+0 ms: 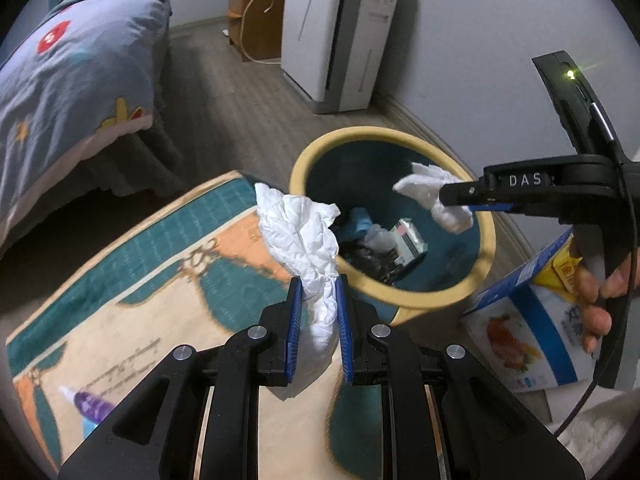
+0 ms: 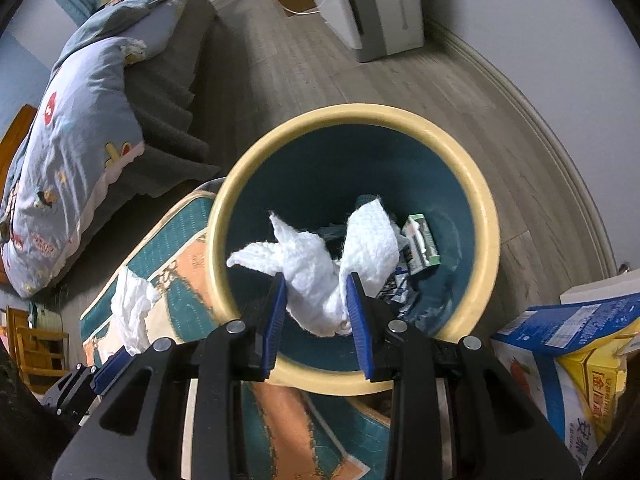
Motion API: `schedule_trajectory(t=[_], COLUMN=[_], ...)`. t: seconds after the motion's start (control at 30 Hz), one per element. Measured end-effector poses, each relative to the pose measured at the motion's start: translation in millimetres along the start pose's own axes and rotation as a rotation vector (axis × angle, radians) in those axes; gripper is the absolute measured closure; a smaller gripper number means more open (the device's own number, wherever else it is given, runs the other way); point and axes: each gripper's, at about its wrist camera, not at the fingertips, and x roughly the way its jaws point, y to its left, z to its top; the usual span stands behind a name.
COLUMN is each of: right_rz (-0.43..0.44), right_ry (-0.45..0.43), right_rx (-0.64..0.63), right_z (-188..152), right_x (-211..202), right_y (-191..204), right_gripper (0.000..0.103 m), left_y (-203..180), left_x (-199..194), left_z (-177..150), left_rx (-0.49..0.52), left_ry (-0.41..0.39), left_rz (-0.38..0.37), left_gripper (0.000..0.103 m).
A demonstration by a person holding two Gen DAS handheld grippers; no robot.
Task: Collect trash
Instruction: 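Carry both white tissues over the bin with both tools, then open both tools to drop the tissues into the bin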
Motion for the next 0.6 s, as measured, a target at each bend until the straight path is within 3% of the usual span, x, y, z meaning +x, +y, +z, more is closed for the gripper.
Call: schedule_trajectory(t=[0.6], right_rz=[0.002], right_ry=[-0.037], right_rx=[0.113], right_z=[4.7], right_x=[-4.7], right_y=[-34.2], right_gripper=[0.071], left_y=[-47.0], left_x=[49.6], left_z=[15.2], left_rx=[0.074], left_ry=[0.01], left_rz=[-0.009], left_gripper=[0.085])
